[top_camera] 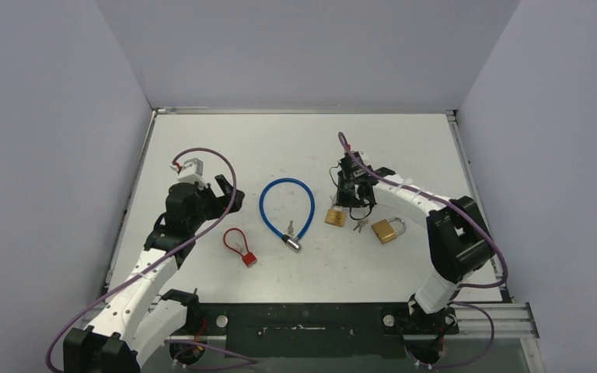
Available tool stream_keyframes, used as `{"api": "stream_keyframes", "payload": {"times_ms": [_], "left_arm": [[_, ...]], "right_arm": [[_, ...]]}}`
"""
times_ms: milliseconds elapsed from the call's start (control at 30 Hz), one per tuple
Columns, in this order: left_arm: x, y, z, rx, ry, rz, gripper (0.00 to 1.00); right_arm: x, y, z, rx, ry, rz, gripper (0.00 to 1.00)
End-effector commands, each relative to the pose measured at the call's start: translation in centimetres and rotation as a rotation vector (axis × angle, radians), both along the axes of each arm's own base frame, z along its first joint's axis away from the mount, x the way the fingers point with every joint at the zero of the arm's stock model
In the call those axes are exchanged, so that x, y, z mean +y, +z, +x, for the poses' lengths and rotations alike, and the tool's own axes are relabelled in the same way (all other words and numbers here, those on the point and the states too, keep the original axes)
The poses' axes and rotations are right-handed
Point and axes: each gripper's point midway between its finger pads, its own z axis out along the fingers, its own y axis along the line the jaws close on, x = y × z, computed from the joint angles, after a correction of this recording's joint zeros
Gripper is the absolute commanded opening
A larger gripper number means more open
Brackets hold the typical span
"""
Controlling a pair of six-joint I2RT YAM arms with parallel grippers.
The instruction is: Unlock with the key
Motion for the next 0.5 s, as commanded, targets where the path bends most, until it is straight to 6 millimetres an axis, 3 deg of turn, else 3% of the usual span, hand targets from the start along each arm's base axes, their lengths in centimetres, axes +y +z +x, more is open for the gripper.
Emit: {"api": "stream_keyframes", "payload": {"times_ms": [0, 267, 467], "left_arm": [[-0.8, 2.1, 0.9, -0.074, -0.024, -0.032, 0.95], [-0.8, 2.1, 1.0, -0.082, -0.017, -0.026, 0.95], [-0.8, 1.8, 1.1, -0.075, -0.016, -0.023, 0.95]], "right_arm": [[1.0, 1.0, 2.8, -0.070, 0.012, -0.030, 0.20], [1.1, -1.3, 3.7, -0.039, 0.112, -0.111, 0.26], [1.6, -2.0, 4.6, -0.046, 0.119, -0.107, 0.33]]}}
